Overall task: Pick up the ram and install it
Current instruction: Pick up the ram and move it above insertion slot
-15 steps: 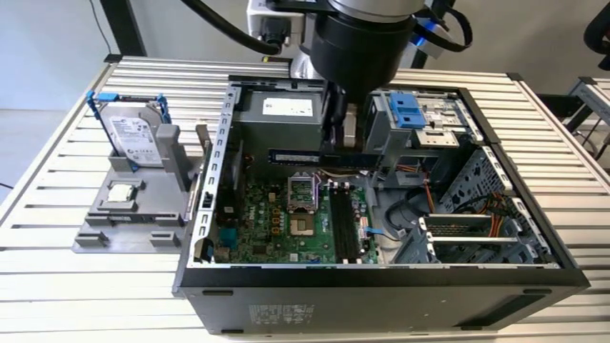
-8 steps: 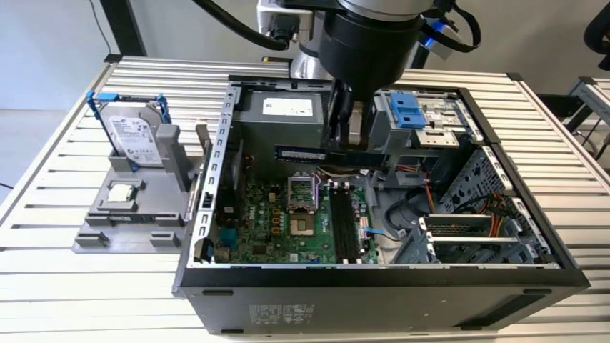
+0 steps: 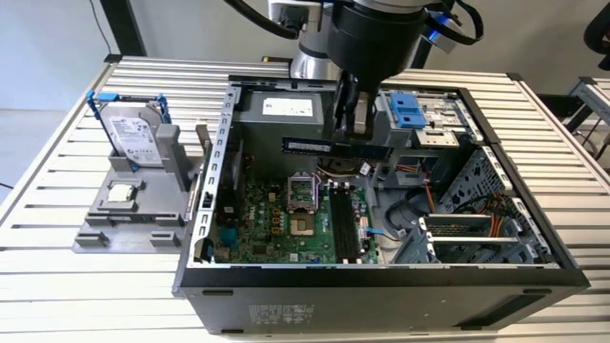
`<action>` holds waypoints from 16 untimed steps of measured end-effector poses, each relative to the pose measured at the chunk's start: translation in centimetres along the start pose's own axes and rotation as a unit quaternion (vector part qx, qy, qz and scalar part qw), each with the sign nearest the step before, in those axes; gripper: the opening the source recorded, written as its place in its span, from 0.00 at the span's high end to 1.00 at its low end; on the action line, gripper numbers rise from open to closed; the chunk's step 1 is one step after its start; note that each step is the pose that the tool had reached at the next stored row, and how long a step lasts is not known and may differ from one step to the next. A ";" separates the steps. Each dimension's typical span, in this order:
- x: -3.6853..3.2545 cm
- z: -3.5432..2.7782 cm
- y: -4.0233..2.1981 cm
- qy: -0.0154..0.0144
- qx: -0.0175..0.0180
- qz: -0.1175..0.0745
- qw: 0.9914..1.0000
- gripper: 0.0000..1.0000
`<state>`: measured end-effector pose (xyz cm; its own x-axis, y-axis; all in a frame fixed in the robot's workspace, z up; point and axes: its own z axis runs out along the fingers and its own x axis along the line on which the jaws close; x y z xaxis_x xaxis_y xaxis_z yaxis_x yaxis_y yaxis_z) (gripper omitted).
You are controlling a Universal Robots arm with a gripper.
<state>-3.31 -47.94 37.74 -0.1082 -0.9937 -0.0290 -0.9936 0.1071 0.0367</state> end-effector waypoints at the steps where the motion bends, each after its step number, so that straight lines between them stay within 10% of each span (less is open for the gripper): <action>1: -0.20 0.00 -0.07 0.000 0.000 0.000 1.000 1.00; 16: -2.99 -0.05 -3.77 0.000 0.000 0.000 1.000 1.00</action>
<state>0.76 -45.37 37.74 -0.1082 -0.9937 -0.0289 -0.9936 0.1071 0.0367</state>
